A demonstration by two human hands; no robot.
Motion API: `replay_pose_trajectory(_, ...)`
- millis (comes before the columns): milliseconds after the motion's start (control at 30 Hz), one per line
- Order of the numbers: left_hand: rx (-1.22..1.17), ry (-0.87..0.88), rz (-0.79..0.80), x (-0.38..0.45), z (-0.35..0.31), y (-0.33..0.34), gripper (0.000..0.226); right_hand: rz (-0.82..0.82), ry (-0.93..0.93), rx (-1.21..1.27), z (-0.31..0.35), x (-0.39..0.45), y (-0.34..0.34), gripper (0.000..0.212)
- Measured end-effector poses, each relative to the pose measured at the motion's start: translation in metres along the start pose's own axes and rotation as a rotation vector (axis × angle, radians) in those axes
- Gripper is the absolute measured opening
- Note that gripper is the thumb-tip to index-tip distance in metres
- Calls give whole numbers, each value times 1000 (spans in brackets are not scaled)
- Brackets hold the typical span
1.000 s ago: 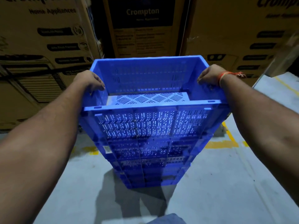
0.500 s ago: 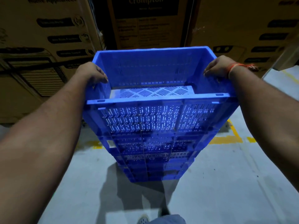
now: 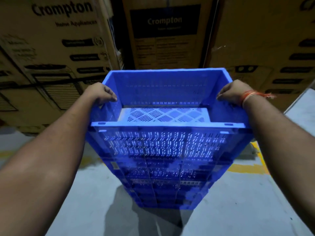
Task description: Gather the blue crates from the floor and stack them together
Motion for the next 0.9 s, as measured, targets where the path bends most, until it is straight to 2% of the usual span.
replay_pose_trajectory(133, 11, -4, -4, 4, 2, 0, 6, -3, 29, 5, -1, 2, 0, 13)
replay_pose_trajectory(333, 19, -8, -61, 4, 5, -1, 9, -7, 52, -8, -4, 7, 3, 8)
replay_pose_trajectory(667, 96, -21, -7, 4, 5, -1, 9, 10, 59, -63, 0, 0, -1, 4)
replay_pose_trajectory(900, 94, -36, 10, 20, 22, 2, 20, 20, 81, -101, -3, 0, 0, 10)
Point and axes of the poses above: each hand's wrist, its own x-axis towards the middle knuckle, its own y-axis out of the palm, z = x × y, the point moved 7 cm from there along x, towards the middle knuckle, and after that the axes turned 7 degrees about -x, right-handed, at the moved point
